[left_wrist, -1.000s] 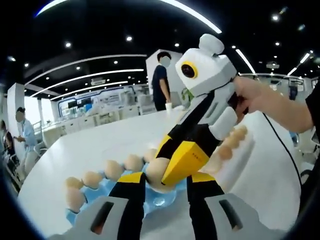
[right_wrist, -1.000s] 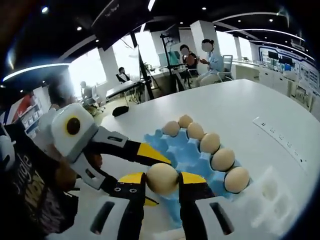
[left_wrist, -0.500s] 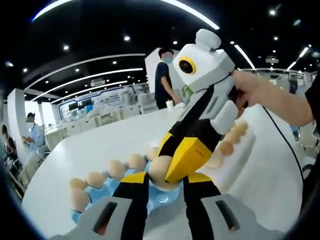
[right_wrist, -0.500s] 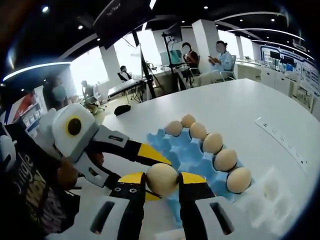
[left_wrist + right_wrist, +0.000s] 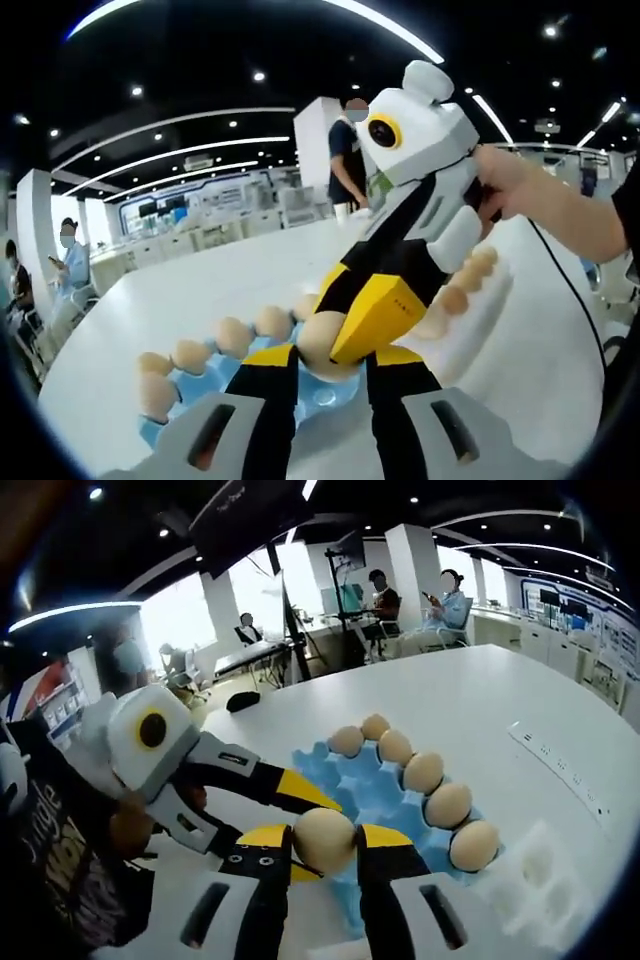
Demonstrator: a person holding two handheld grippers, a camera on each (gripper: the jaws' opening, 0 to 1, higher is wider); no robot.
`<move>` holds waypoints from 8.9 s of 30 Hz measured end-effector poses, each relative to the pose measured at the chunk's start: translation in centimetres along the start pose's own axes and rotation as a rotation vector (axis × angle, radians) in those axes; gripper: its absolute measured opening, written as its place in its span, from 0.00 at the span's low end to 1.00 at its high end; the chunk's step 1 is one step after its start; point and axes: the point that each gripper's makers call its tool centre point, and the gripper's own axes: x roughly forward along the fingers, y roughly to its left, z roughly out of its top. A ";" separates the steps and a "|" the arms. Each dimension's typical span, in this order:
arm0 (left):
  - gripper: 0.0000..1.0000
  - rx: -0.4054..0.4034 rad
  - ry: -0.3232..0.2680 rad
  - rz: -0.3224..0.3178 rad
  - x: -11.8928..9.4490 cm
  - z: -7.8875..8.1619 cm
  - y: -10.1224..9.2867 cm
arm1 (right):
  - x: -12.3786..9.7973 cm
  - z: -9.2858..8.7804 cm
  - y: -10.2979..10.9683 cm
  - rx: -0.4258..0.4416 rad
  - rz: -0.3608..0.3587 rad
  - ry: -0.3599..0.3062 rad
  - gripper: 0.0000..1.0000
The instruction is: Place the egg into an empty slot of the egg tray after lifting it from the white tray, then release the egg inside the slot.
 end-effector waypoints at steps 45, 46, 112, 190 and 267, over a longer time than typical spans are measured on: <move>0.27 -0.036 0.055 0.146 -0.2 -1.1 7.7 | -7.7 -6.9 1.6 0.011 -0.206 -0.251 0.39; 0.27 -0.037 0.055 0.147 -0.2 -1.1 7.7 | -7.8 -6.8 1.5 0.017 -0.213 -0.270 0.39; 0.34 -0.066 0.121 0.194 -2.6 -3.6 8.7 | -10.1 -9.2 0.8 0.118 -0.288 -0.309 0.38; 0.35 -0.075 0.124 0.039 -3.9 -4.7 1.6 | -14.5 -12.7 -10.9 0.158 -0.521 0.192 0.29; 0.38 -0.072 0.075 0.023 -4.6 -4.0 0.1 | -5.5 -0.9 -3.4 -0.124 -0.281 0.007 0.27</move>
